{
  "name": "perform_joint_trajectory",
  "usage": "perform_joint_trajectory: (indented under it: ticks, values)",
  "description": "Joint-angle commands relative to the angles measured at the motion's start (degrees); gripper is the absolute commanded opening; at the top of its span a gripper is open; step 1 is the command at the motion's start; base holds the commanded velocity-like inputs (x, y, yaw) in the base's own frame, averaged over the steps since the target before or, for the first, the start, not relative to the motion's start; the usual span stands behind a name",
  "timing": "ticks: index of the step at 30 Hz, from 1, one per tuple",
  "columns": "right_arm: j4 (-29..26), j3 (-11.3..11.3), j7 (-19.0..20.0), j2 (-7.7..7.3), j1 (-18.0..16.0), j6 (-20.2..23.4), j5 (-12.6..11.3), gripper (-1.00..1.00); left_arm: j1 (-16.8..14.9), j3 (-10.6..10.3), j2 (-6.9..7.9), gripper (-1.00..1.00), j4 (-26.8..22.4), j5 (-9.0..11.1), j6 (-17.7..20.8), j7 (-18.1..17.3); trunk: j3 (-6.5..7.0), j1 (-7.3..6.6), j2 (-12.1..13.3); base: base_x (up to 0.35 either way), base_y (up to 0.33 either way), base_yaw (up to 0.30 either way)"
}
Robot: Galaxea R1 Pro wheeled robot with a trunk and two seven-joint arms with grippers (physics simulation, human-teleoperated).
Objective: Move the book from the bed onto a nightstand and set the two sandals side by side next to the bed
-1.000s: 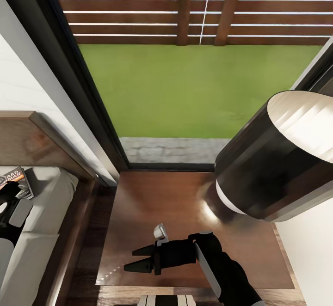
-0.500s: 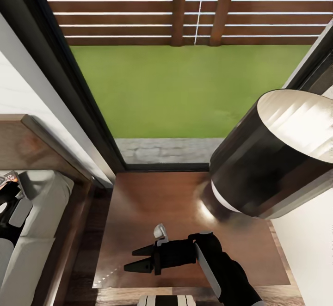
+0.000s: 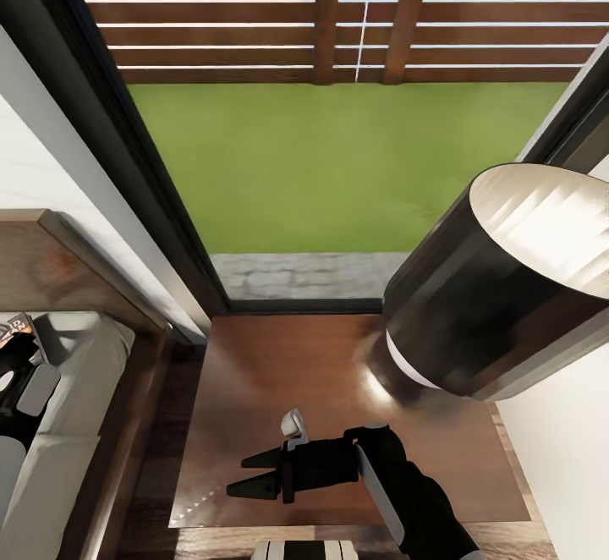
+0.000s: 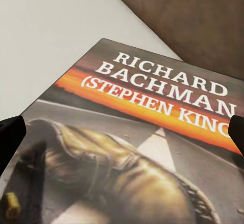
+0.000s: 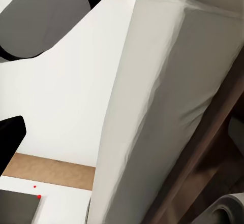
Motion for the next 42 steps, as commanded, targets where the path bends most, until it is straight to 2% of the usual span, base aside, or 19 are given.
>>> perform_joint_trajectory:
  ticks: [1, 19, 22, 24, 25, 29, 35, 38, 42]
  values:
    - [0.01, 0.05, -0.05, -0.01, -0.03, 0.42, -0.33, 1.00, -0.02, -0.12, 0.02, 1.00, 0.00, 0.60, -0.36, 0.02, -0.03, -0.01, -0.01, 0.000, 0.000, 0.000]
    - [0.01, 0.06, -0.06, -0.01, -0.03, 0.42, -0.33, 1.00, -0.02, 0.17, 0.08, 1.00, 0.00, 0.67, -0.34, 0.02, -0.03, -0.01, -0.01, 0.000, 0.000, 0.000]
    - [0.01, 0.05, -0.04, -0.01, -0.03, 0.42, -0.33, 1.00, -0.02, 0.38, 0.88, 1.00, -0.04, 0.68, -0.25, 0.02, -0.03, -0.01, -0.01, 0.000, 0.000, 0.000]
    - [0.01, 0.06, -0.04, -0.01, -0.03, 0.42, -0.33, 1.00, -0.02, 0.44, 1.90, 1.00, -0.03, 0.73, -0.11, 0.02, -0.03, -0.01, -0.01, 0.000, 0.000, 0.000]
    - [0.01, 0.02, -0.03, -0.01, -0.03, 0.42, -0.33, 1.00, -0.02, 0.47, 3.09, 1.00, -0.02, 0.81, 0.00, 0.02, -0.03, -0.01, -0.01, 0.000, 0.000, 0.000]
    - [0.01, 0.05, -0.06, -0.01, -0.03, 0.42, -0.33, 1.00, -0.03, 0.63, 5.55, 1.00, 0.07, 1.10, 0.20, -0.59, -0.03, -0.01, -0.01, 0.000, 0.000, 0.000]
    - [0.01, 0.06, -0.06, -0.01, -0.03, 0.42, -0.33, 1.00, -0.05, 2.62, 6.60, 1.00, 0.50, 1.20, 0.33, -1.45, -0.03, -0.01, -0.01, 0.000, 0.000, 0.000]
    - [0.01, 0.06, -0.06, -0.01, -0.03, 0.42, -0.33, 1.00, -0.05, 2.98, 6.75, 1.00, 3.14, 1.15, 0.34, -3.16, -0.03, -0.01, -0.01, 0.000, 0.000, 0.000]
    - [0.01, 0.06, -0.04, -0.01, -0.03, 0.42, -0.33, 1.00, -0.08, 3.04, 6.73, 1.00, 3.82, 1.08, 0.30, -3.59, -0.03, -0.01, -0.01, 0.000, 0.000, 0.000]
